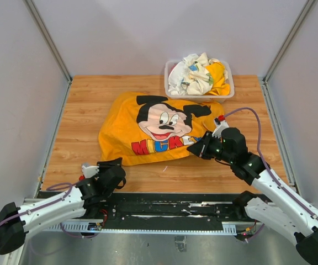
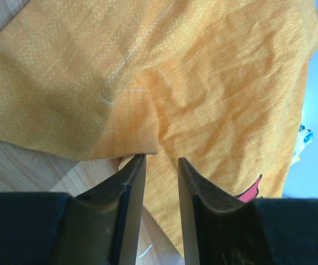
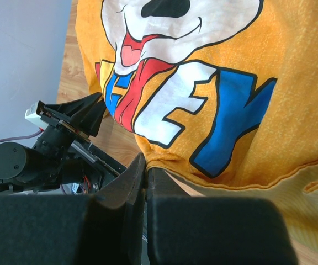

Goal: Put the pillow into the pillowcase

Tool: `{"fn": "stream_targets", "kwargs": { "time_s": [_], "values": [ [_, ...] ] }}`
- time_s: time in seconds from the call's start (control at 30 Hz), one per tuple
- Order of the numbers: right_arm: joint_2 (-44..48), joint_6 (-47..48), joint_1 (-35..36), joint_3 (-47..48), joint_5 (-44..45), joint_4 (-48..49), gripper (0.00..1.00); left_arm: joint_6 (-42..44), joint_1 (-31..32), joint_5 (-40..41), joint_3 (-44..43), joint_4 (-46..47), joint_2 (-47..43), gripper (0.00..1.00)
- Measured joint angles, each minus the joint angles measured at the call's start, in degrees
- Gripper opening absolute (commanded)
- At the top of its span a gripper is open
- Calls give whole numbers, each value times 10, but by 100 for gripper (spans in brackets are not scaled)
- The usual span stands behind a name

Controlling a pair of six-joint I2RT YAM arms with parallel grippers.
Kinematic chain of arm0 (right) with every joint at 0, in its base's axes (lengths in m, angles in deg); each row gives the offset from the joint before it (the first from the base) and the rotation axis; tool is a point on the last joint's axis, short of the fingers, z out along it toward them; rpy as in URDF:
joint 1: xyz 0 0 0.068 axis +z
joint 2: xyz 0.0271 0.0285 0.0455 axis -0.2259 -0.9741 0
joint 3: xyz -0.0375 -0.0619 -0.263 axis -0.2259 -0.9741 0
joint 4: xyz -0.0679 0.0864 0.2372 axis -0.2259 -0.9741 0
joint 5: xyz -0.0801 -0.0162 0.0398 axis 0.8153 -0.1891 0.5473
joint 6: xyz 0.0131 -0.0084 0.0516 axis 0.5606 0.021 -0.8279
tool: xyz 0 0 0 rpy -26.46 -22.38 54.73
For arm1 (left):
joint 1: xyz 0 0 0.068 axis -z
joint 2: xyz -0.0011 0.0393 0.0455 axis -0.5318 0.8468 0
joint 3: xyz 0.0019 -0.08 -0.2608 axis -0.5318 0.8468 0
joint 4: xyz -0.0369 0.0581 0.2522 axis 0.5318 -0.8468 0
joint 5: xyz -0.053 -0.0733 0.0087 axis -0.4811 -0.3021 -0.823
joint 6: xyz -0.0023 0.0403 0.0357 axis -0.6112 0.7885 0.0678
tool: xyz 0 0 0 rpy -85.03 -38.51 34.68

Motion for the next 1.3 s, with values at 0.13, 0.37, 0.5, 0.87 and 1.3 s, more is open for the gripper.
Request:
{"fn": "stream_targets", "kwargs": {
  "time_s": [0.13,0.37,0.5,0.87,1.3],
  "values": [
    [0,0,0,0,0,0,1,0,0,3,2,10,4,43],
    [0,0,-1,0,-2,0,1,14,0,-2,2,26,59,48],
    [2,0,-1,0,-3,0,1,29,0,-7,-17,16,112,48],
    [9,0,-2,-7,-3,-1,1,111,0,-68,-75,81,224,56],
    [11,0,-2,-17,-4,3,1,99,37,-104,-101,268,368,62]
  ]
}}
